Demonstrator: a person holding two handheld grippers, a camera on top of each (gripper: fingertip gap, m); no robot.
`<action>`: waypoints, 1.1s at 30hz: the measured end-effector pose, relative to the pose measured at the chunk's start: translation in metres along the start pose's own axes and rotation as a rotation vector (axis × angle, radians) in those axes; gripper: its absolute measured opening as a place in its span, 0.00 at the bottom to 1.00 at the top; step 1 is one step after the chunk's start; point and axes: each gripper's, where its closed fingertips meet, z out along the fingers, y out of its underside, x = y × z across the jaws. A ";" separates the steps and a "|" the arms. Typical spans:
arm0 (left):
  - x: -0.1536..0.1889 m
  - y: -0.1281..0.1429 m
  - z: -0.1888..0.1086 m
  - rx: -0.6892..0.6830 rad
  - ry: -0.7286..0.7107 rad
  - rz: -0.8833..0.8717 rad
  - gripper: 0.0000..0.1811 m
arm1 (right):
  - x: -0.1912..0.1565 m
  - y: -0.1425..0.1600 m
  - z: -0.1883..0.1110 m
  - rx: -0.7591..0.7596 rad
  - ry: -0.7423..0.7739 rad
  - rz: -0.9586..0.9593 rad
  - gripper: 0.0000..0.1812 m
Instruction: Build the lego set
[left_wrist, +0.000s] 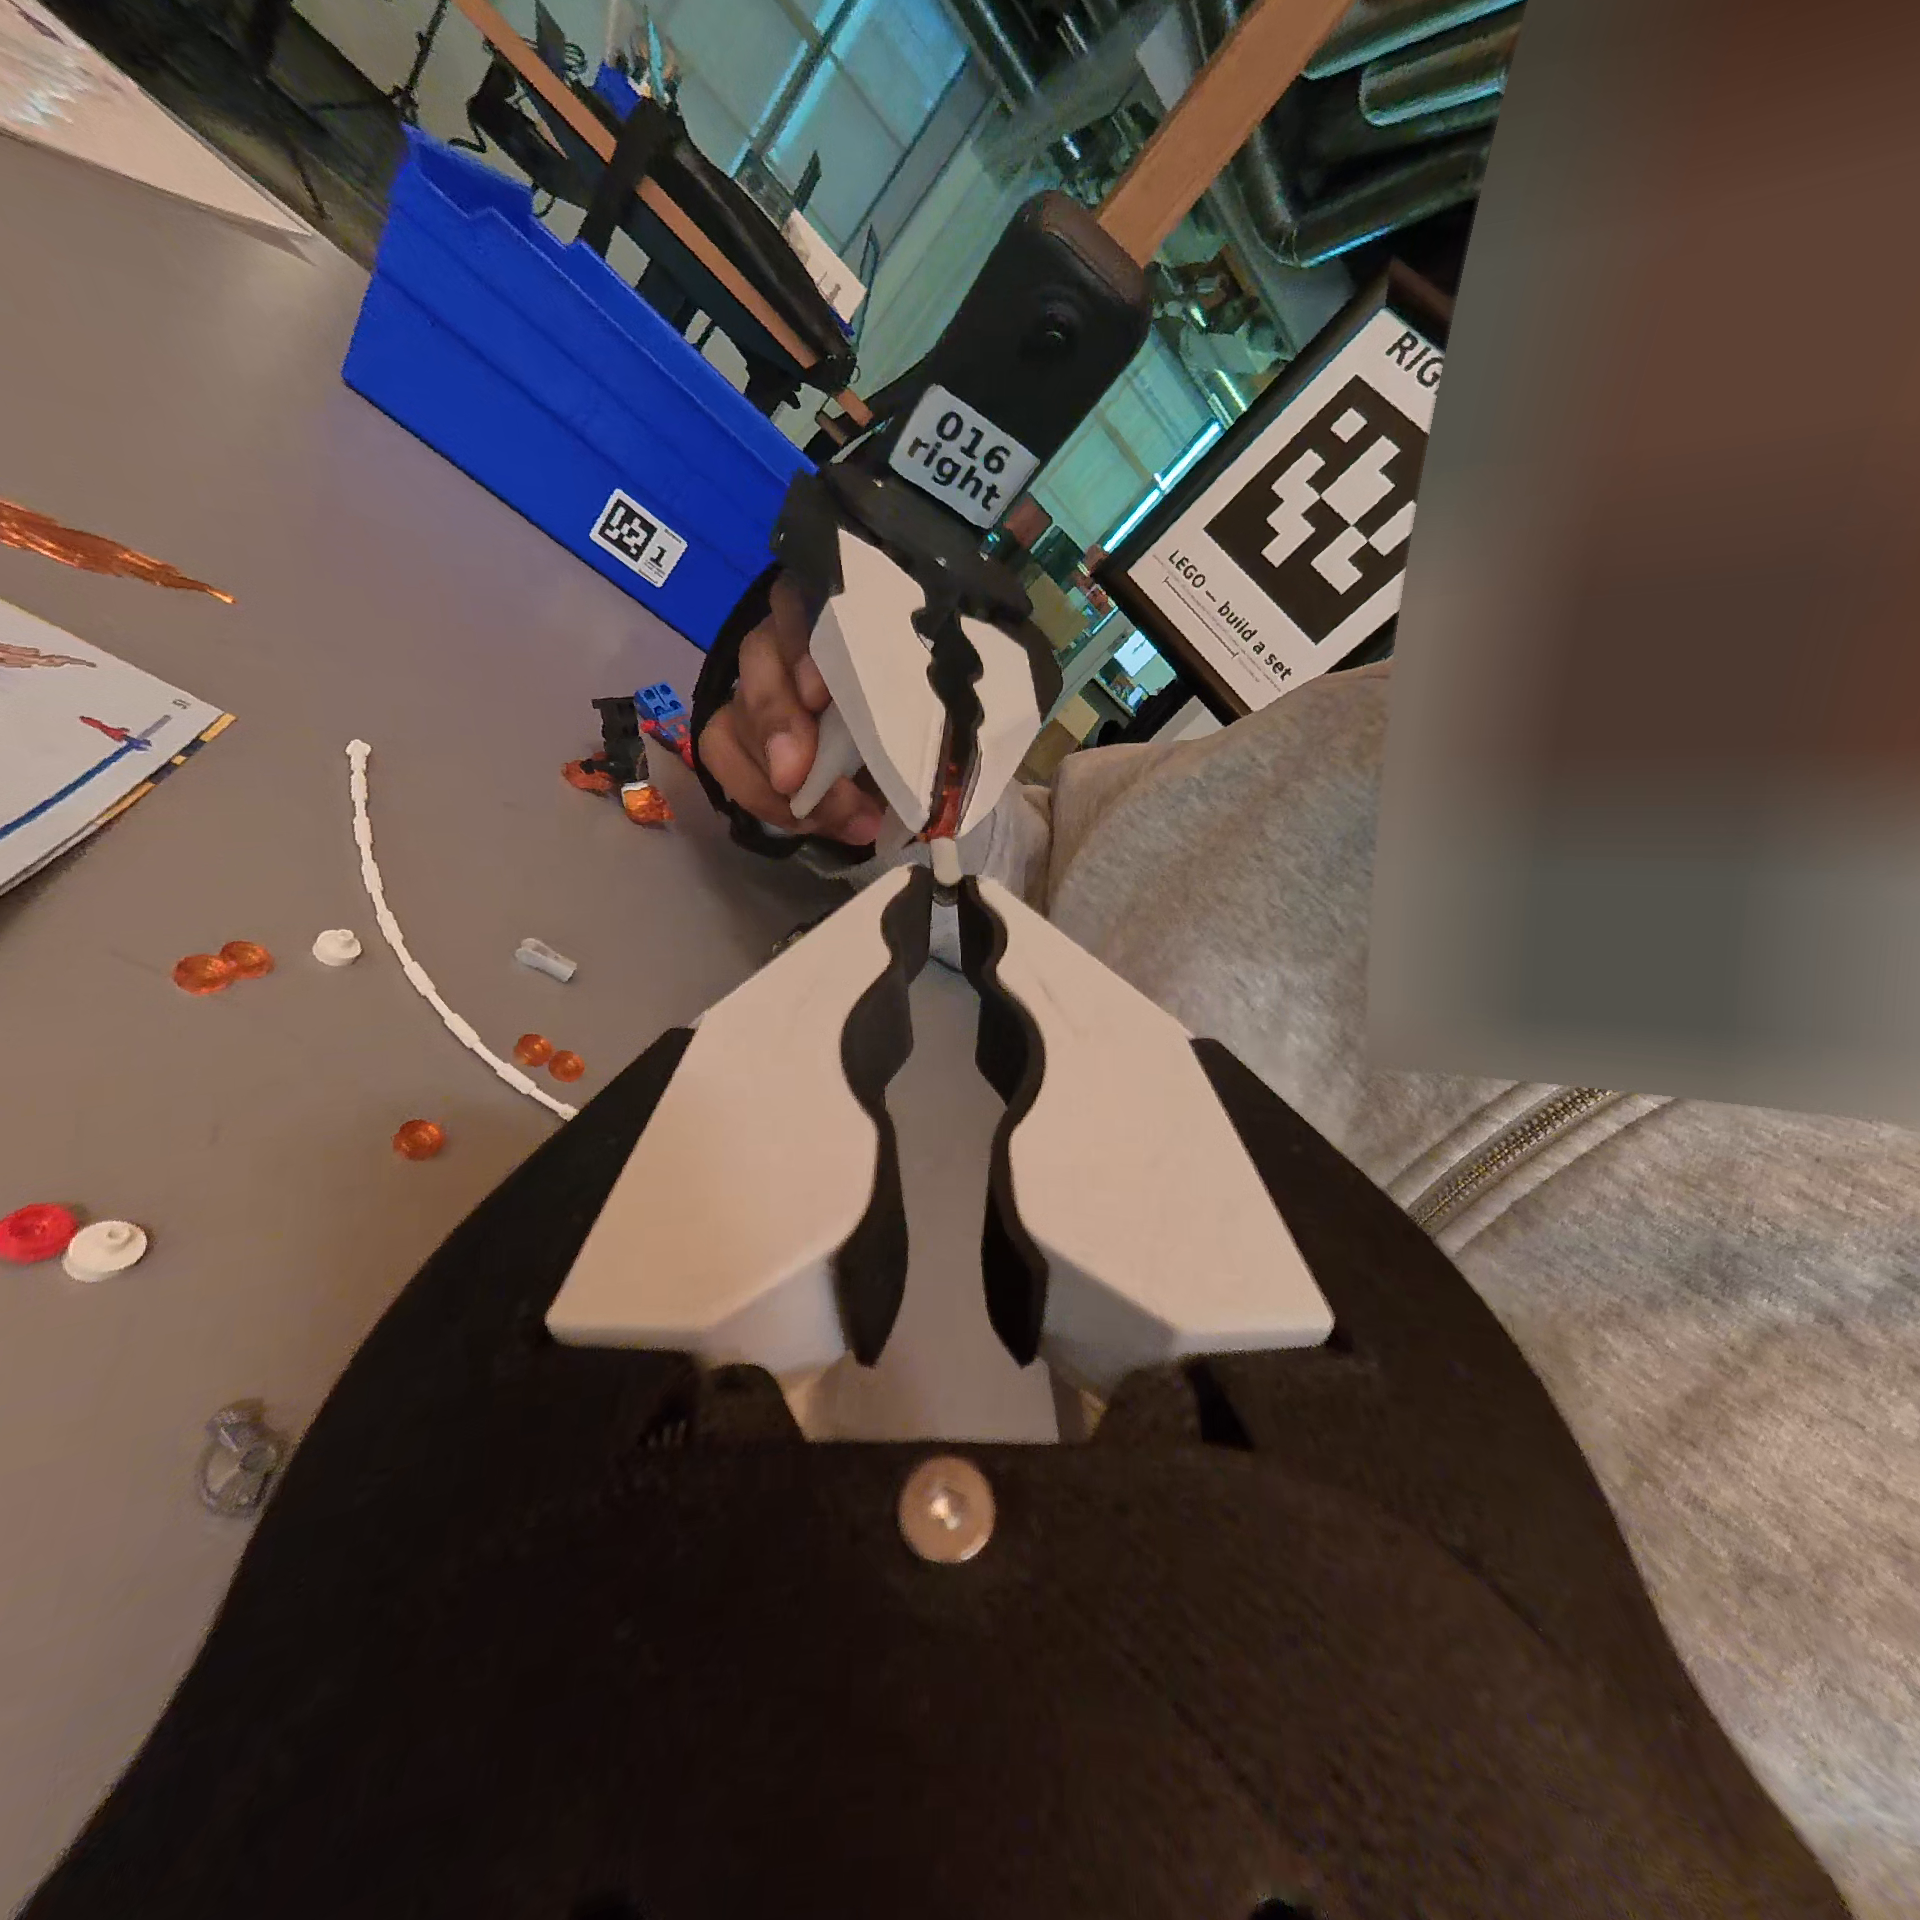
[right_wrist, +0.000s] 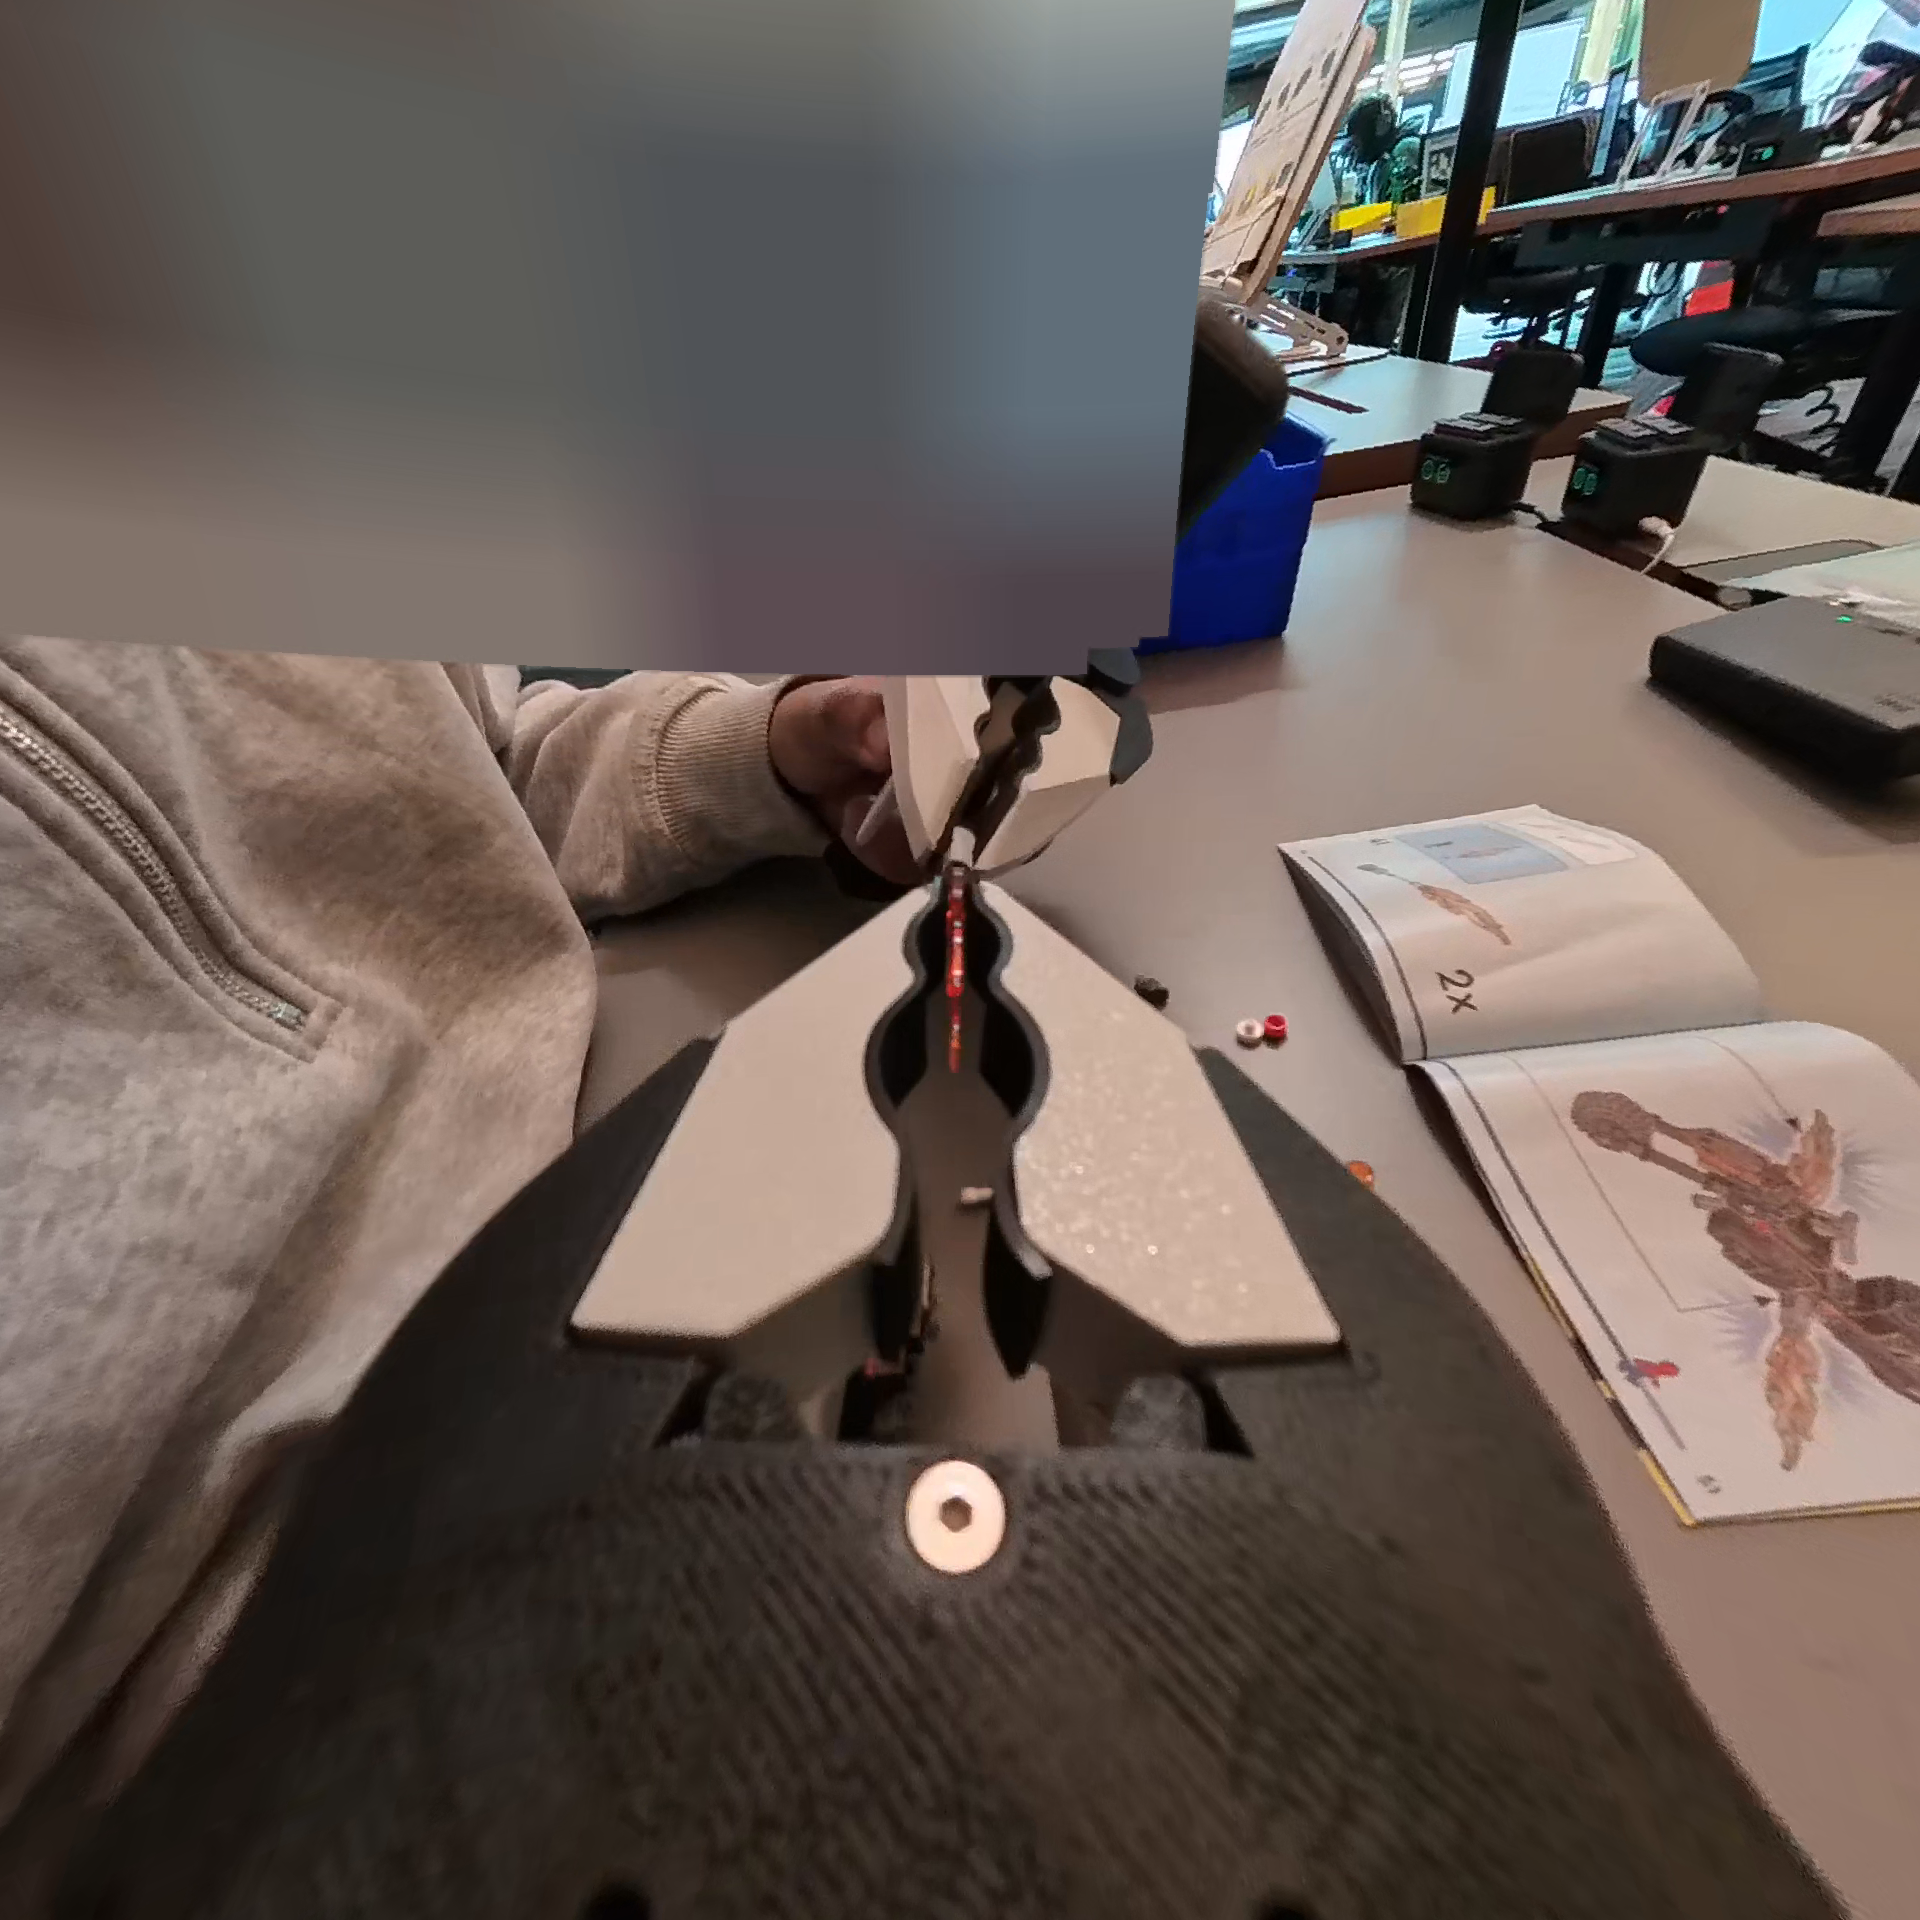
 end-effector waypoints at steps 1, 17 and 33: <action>0.001 0.001 0.001 -0.005 0.003 0.006 0.02 | -0.001 0.001 0.000 -0.006 0.000 -0.011 0.00; -0.015 0.018 0.004 -0.128 -0.194 0.262 0.01 | 0.001 0.019 0.000 -0.073 0.026 0.082 0.00; -0.039 0.035 0.008 -0.227 -0.307 0.279 0.01 | 0.010 0.049 -0.001 -0.175 -0.006 0.342 0.00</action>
